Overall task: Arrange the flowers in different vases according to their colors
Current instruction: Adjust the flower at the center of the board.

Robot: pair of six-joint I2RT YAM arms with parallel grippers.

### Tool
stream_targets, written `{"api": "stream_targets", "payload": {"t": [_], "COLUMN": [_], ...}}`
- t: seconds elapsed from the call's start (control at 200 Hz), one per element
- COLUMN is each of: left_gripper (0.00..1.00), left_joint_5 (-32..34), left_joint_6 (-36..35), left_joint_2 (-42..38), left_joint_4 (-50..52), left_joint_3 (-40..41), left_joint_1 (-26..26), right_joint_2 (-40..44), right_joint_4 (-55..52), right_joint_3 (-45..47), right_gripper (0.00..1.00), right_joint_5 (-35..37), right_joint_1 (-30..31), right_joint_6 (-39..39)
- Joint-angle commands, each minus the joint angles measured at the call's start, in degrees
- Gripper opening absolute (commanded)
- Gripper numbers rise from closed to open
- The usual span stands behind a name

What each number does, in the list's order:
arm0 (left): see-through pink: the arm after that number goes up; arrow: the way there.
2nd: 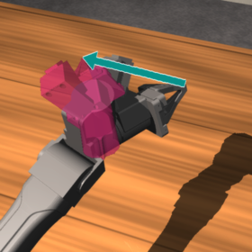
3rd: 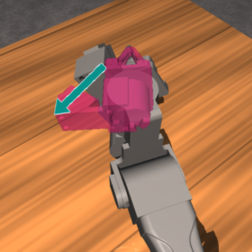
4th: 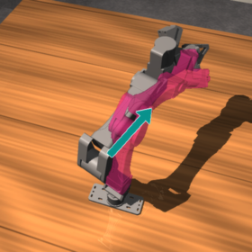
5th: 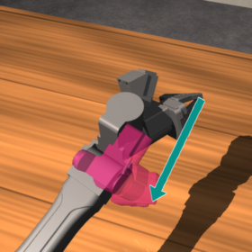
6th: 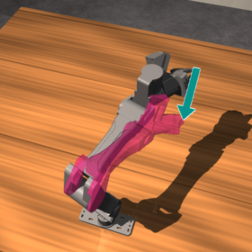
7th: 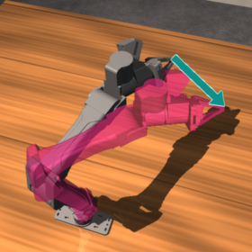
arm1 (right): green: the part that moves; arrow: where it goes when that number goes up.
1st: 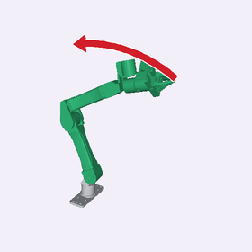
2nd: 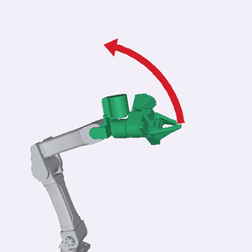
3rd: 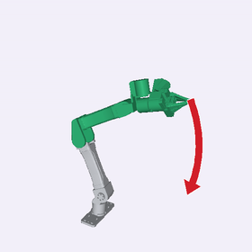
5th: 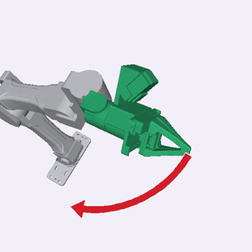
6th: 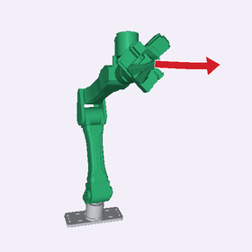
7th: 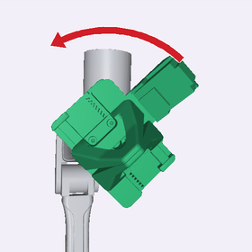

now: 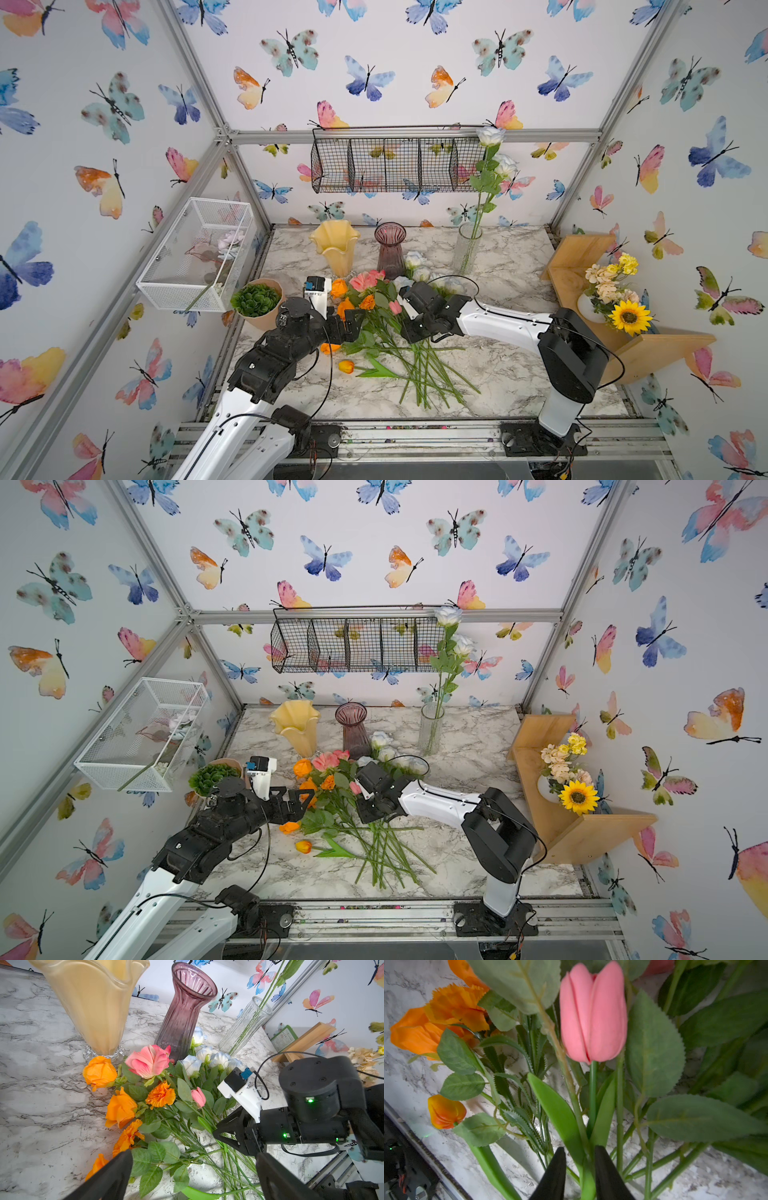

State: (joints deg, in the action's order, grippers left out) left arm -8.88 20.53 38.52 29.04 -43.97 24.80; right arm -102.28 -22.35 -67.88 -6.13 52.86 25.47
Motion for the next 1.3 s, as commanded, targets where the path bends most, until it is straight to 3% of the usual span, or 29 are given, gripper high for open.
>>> {"api": "stream_targets", "payload": {"t": [0.0,0.481,0.871,1.086,1.291], "left_gripper": [0.99,0.99,0.99,0.99,0.99], "left_joint_5": [0.2,0.4,0.6,0.7,0.6], "left_joint_6": [-0.2,-0.1,-0.1,-0.1,-0.1], "left_joint_2": [0.1,0.8,1.1,1.2,0.9], "left_joint_4": [-0.5,-0.5,-0.5,-0.5,-0.5], "left_joint_3": [0.5,0.5,0.5,0.5,0.5], "left_joint_1": [-0.2,-0.2,-0.3,-0.3,-0.3], "right_joint_2": [-1.9,-1.4,5.4,10.1,7.8], "right_joint_4": [-2.1,-3.5,-7.1,-2.1,-1.4], "right_joint_3": [-1.4,-3.1,-5.9,-3.3,-4.5], "right_gripper": [0.25,0.02,0.02,0.02,0.02], "right_joint_5": [2.8,4.3,6.2,3.7,1.4], "right_joint_1": [0.3,0.3,0.3,0.3,-0.2], "right_joint_6": [-2.0,-6.4,-17.3,-19.3,-18.7]}}
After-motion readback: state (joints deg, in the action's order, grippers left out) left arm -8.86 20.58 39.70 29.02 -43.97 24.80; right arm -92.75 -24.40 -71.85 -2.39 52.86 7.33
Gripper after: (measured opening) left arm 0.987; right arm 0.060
